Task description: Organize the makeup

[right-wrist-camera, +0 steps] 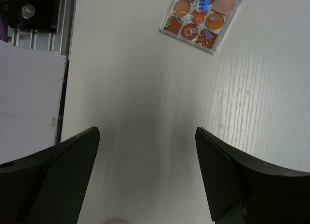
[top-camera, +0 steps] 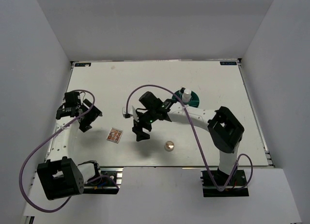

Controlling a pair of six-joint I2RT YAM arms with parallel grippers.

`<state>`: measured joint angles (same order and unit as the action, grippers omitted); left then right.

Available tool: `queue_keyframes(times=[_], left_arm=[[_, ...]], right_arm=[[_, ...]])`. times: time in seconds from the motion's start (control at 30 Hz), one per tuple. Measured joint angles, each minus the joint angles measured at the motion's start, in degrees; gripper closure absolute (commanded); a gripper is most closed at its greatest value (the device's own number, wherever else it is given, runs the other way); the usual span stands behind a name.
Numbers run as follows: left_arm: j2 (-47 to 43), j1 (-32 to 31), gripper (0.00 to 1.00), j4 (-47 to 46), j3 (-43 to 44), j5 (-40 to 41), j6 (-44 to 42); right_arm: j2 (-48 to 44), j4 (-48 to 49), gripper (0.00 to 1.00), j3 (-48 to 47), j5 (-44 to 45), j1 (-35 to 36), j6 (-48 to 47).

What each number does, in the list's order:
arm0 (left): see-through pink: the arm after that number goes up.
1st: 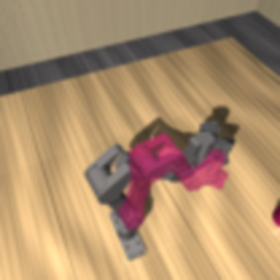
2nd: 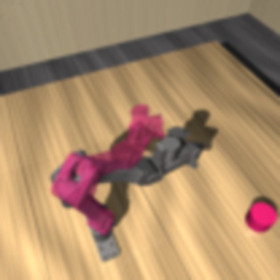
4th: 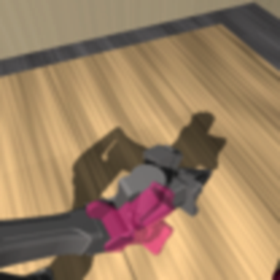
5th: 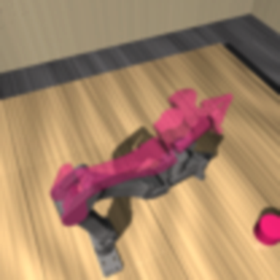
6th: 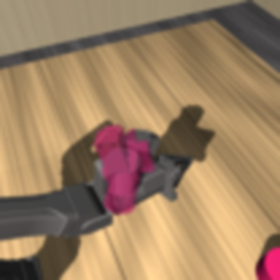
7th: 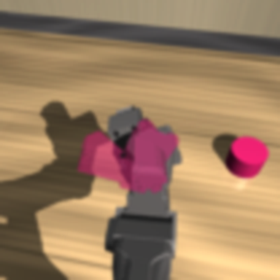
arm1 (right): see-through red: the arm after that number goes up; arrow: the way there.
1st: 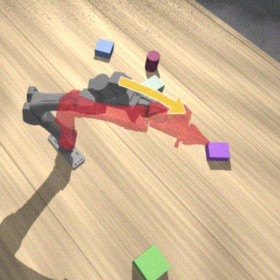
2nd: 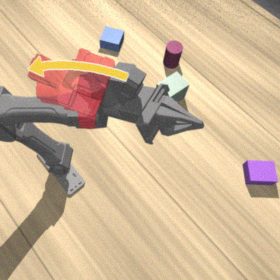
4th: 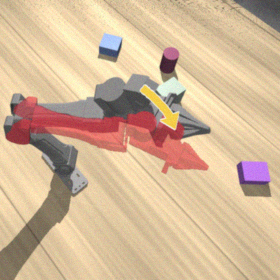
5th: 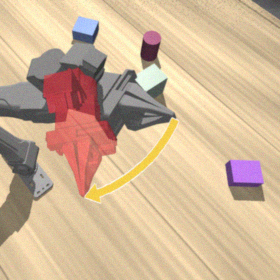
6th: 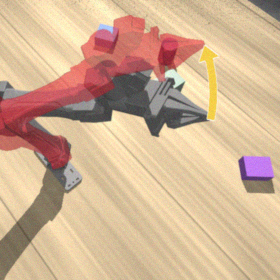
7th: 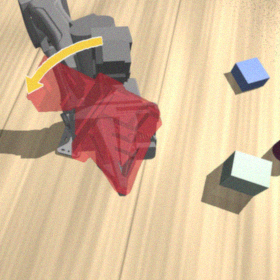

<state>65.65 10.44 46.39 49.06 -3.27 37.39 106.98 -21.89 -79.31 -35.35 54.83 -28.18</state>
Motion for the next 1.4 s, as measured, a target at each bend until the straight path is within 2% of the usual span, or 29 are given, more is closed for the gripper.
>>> queue_keyframes(times=[0.13,0.23,0.4,0.67,0.9,1.2,1.4], left_arm=[[-2.2,0.0,0.12,1.2,2.2,-0.4,1.4],[-3.5,0.0,0.12,2.1,5.6,0.1,2.4],[-5.4,-0.1,0.12,4.9,12.2,4.0,5.1],[-8.1,-0.5,0.12,9.1,20.4,9.1,8.4],[-10.0,-0.9,0.12,11.3,22.7,10.5,9.6],[-13.8,-1.2,0.10,12.0,22.8,9.9,10.0],[-15.2,-1.2,0.09,12.1,22.8,9.3,10.0]], right_arm=[[0.0,4.7,0.11,0.2,4.0,4.2,3.7],[1.3,6.6,0.11,-1.7,6.8,7.3,6.4],[9.3,7.7,0.11,-11.0,12.9,9.9,13.4],[18.7,6.6,0.11,-19.8,21.1,12.3,21.3],[20.9,4.2,0.11,-24.5,25.8,15.0,22.6],[22.5,4.3,0.11,-25.2,39.1,17.1,23.1],[26.3,5.2,0.11,-27.1,44.1,17.2,22.1]])
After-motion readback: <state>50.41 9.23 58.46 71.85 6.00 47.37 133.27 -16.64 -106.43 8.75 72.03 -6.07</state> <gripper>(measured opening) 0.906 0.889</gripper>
